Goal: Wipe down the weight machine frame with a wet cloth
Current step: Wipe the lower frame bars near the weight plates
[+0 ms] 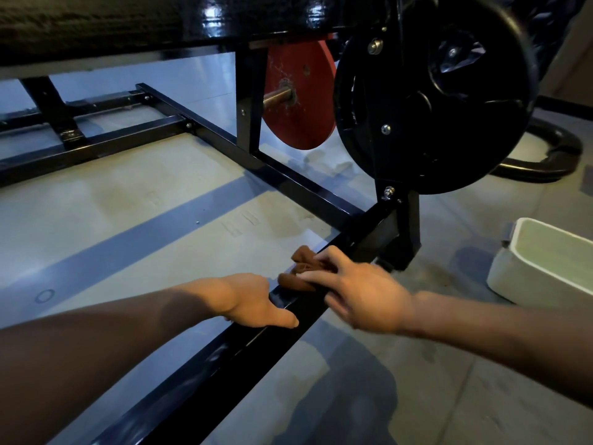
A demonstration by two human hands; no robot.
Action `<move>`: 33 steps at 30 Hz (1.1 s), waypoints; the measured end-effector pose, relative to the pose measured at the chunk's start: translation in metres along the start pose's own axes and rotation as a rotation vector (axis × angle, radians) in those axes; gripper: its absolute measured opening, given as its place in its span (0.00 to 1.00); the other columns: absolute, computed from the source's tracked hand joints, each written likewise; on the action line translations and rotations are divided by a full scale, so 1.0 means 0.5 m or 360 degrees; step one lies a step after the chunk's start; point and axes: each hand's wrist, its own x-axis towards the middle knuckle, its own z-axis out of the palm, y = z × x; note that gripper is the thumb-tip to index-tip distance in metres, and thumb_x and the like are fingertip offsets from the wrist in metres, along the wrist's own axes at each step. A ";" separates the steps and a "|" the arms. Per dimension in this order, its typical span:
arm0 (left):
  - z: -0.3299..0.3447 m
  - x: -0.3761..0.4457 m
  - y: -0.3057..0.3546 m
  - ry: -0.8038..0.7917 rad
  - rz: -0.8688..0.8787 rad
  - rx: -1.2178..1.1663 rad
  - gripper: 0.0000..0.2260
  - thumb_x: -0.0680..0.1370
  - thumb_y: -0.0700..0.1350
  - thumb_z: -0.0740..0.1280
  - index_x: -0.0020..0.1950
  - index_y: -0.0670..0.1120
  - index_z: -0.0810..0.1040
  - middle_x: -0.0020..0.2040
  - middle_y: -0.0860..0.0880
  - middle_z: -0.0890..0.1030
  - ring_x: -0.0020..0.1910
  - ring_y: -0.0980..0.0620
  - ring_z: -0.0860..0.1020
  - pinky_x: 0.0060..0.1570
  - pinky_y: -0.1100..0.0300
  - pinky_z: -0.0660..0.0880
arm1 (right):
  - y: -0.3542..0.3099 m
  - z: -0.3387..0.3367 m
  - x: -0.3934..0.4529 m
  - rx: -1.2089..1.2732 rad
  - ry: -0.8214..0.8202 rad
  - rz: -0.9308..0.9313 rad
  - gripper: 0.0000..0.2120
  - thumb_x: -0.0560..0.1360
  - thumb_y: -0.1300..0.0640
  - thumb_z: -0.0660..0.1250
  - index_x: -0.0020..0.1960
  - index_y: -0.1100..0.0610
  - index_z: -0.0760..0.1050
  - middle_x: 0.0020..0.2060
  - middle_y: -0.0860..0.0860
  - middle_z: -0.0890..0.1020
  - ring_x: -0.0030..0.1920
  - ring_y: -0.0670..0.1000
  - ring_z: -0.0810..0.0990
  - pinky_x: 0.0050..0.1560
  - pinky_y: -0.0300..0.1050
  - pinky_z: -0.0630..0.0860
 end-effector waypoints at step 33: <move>-0.066 -0.062 0.076 0.0895 0.0286 -0.0971 0.10 0.73 0.50 0.75 0.48 0.51 0.77 0.41 0.49 0.82 0.39 0.50 0.81 0.35 0.56 0.76 | 0.025 -0.147 0.103 0.3484 0.0001 0.1190 0.27 0.75 0.36 0.72 0.60 0.57 0.78 0.52 0.58 0.79 0.42 0.55 0.82 0.39 0.47 0.84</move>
